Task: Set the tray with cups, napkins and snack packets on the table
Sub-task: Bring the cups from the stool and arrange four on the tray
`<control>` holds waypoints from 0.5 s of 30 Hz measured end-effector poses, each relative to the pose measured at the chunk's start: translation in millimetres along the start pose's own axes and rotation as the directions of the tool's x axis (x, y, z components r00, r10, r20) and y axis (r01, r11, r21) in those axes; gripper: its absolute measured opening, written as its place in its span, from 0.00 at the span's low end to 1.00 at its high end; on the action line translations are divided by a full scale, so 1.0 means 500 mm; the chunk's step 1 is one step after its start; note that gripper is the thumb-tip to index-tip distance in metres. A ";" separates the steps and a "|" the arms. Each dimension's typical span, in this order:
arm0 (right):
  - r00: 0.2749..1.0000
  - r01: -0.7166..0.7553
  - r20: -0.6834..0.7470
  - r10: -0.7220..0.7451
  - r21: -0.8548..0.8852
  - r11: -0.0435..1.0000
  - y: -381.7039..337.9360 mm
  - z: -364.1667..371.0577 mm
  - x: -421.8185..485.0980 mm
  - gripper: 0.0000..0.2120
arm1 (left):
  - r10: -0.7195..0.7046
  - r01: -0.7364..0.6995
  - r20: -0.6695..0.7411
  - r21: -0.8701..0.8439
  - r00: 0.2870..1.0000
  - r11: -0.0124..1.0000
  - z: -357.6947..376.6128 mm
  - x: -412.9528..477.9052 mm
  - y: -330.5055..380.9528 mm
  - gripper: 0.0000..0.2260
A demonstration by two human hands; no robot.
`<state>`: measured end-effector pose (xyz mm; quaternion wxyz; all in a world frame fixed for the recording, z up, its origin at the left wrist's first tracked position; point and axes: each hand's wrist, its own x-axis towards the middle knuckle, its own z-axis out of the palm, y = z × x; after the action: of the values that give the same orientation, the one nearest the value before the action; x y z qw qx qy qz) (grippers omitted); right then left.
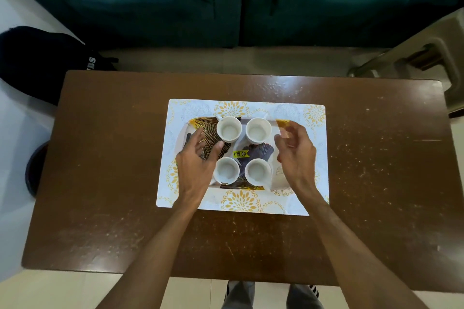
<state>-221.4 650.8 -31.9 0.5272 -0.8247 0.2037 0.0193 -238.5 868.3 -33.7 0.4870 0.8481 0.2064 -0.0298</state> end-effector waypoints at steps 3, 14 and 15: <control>0.997 0.027 0.078 -0.019 -0.104 0.994 0.021 -0.015 -0.055 0.20 | -0.017 0.017 0.054 -0.008 0.998 1.000 -0.018 -0.062 -0.035 0.30; 0.923 0.296 0.349 -0.164 -0.367 0.882 0.074 0.021 -0.112 0.33 | 0.009 -0.023 0.119 0.111 0.993 0.994 0.024 -0.131 -0.055 0.30; 0.922 0.296 0.351 -0.163 -0.366 0.883 0.073 0.019 -0.110 0.33 | 0.008 -0.020 0.108 0.110 0.994 0.994 0.027 -0.134 -0.055 0.29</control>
<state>-283.0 663.2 -53.9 0.3653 -0.9220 0.0094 0.1279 -308.2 847.6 -46.0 0.4496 0.8725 0.1720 -0.0833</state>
